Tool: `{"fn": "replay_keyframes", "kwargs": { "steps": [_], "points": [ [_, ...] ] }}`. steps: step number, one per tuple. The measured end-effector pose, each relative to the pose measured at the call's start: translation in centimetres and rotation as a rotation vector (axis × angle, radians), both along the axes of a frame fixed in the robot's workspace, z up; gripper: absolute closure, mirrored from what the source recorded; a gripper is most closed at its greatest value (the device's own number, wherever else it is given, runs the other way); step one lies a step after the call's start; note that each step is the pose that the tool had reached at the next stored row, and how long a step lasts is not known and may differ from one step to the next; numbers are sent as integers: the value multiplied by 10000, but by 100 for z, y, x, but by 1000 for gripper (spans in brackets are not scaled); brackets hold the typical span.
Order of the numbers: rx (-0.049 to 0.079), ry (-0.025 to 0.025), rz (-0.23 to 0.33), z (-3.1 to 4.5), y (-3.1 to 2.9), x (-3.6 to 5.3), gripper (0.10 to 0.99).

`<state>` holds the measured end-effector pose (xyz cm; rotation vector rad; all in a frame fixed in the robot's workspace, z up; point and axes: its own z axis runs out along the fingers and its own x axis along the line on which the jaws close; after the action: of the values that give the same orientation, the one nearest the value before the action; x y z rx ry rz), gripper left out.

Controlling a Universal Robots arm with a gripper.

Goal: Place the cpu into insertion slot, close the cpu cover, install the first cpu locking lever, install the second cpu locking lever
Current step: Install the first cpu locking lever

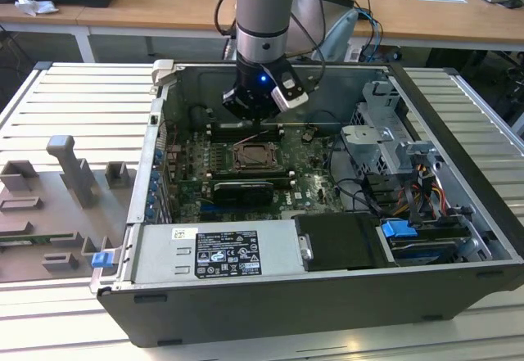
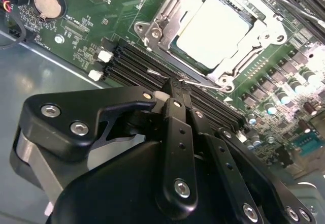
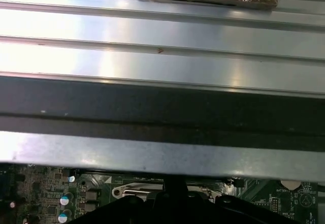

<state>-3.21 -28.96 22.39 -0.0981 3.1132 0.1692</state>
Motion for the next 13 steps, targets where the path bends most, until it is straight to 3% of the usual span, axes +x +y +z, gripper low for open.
{"fn": "replay_keyframes", "kwargs": {
  "steps": [13],
  "points": [
    [0, 0, 0, -125, 17, 83, 980]
  ]
}}
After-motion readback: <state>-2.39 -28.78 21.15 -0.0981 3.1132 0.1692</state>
